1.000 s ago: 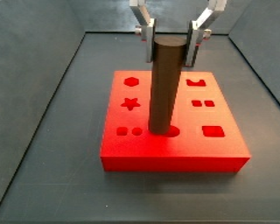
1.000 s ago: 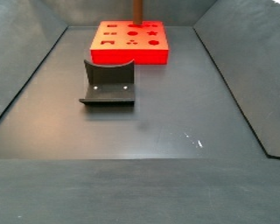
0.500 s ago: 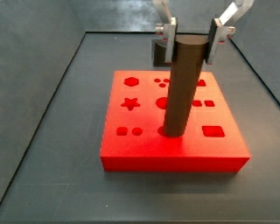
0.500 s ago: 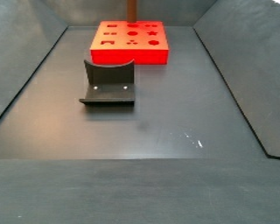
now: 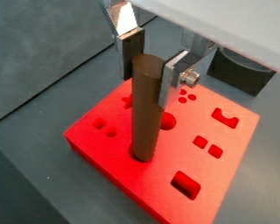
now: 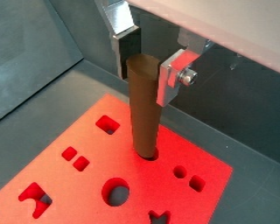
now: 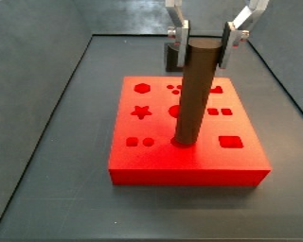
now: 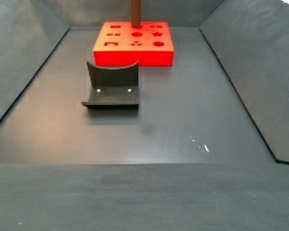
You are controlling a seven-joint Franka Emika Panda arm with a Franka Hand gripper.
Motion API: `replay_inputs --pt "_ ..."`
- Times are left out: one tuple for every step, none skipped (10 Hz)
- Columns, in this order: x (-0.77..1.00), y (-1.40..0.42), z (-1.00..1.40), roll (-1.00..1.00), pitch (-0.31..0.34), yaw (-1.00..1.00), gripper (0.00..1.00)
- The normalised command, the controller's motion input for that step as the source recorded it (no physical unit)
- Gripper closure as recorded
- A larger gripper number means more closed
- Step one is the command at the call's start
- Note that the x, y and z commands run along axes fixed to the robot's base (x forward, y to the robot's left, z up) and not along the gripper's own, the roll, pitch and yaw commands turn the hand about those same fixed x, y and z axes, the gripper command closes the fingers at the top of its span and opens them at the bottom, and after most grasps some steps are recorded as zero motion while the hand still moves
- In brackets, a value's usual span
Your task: Insert the oval object.
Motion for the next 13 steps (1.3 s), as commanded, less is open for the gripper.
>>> replay_inputs --pt "0.0 -0.03 -0.17 0.02 0.0 0.01 1.0" --pt "0.0 -0.08 -0.18 0.04 0.0 0.03 1.0" --pt "0.0 -0.13 -0.15 0.06 0.0 0.05 1.0" --pt "0.0 -0.15 -0.13 0.08 0.0 0.1 1.0" --pt "0.0 -0.11 -0.19 0.11 0.0 0.1 1.0" --pt "0.0 0.0 -0.31 0.14 0.0 0.1 1.0" --pt "0.0 0.0 -0.33 0.14 0.0 0.11 1.0" --pt "0.16 -0.05 -0.49 0.14 0.0 0.11 1.0" --pt "0.39 -0.12 -0.63 0.12 0.026 0.03 1.0" --pt "0.44 -0.13 -0.68 0.06 0.031 0.0 1.0" --pt "0.42 -0.1 -0.7 0.05 0.016 0.0 1.0" --pt "0.29 -0.01 -0.55 0.05 0.039 0.0 1.0" --pt "0.15 0.0 -0.37 0.06 0.01 0.0 1.0"
